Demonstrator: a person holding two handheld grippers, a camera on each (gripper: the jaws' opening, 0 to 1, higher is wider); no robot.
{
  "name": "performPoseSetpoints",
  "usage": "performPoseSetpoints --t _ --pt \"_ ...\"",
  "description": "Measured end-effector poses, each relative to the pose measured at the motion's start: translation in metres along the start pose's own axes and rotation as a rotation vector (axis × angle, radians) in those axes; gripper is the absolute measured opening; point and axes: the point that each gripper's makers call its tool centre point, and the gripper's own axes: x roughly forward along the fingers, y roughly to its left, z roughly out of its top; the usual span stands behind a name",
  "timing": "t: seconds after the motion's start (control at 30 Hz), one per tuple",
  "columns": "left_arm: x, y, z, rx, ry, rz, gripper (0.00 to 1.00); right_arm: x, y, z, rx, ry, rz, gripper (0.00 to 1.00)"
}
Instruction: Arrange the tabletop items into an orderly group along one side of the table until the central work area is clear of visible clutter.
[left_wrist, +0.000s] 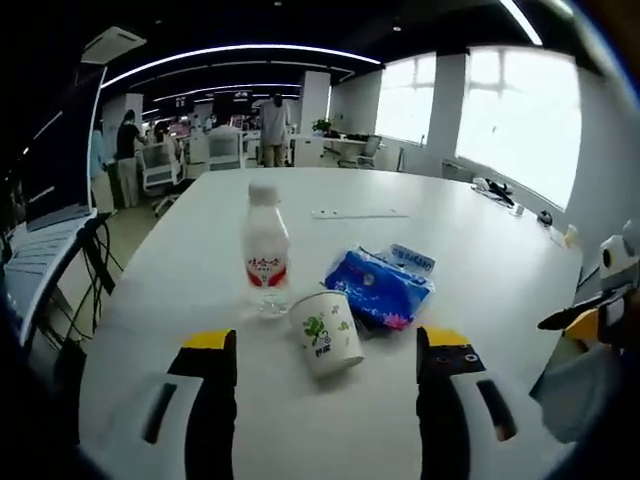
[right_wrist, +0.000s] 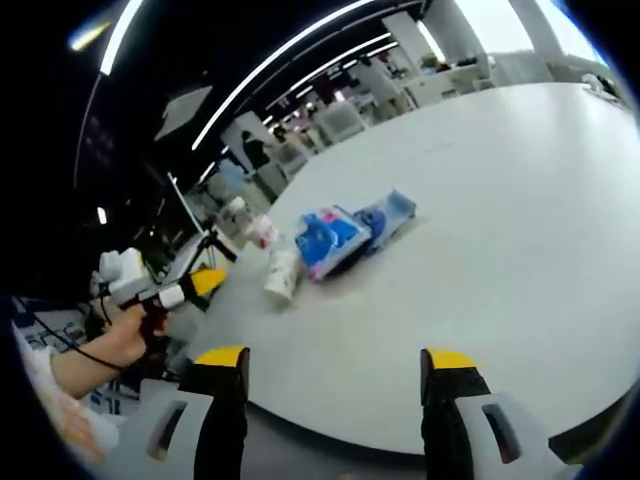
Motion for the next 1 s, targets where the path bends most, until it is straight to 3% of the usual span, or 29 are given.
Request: performPoseSetpoints --t 0.27,0.33,0.43,0.77,1.0 --pt "0.011 -0.007 0.007 0.043 0.021 -0.040 0.68 -0.004 -0.005 0.004 0.019 -0.003 -0.021 0.69" --pt "0.016 -0.010 0.007 0.066 0.052 -0.056 0.66 -0.004 -0.006 0.006 0.042 -0.013 -0.027 0.68" --pt "0.021 -0.014 0.013 0.081 0.051 -0.077 0.65 -0.003 -0.005 0.010 0.090 -0.038 -0.034 0.67" --pt "0.057 -0.022 0.023 0.143 0.113 -0.151 0.54 0.007 0.009 0.024 0.126 -0.089 -0.062 0.65" --pt "0.087 -0.037 0.025 0.212 0.162 -0.184 0.50 0.029 0.019 0.025 0.152 -0.098 -0.061 0.63"
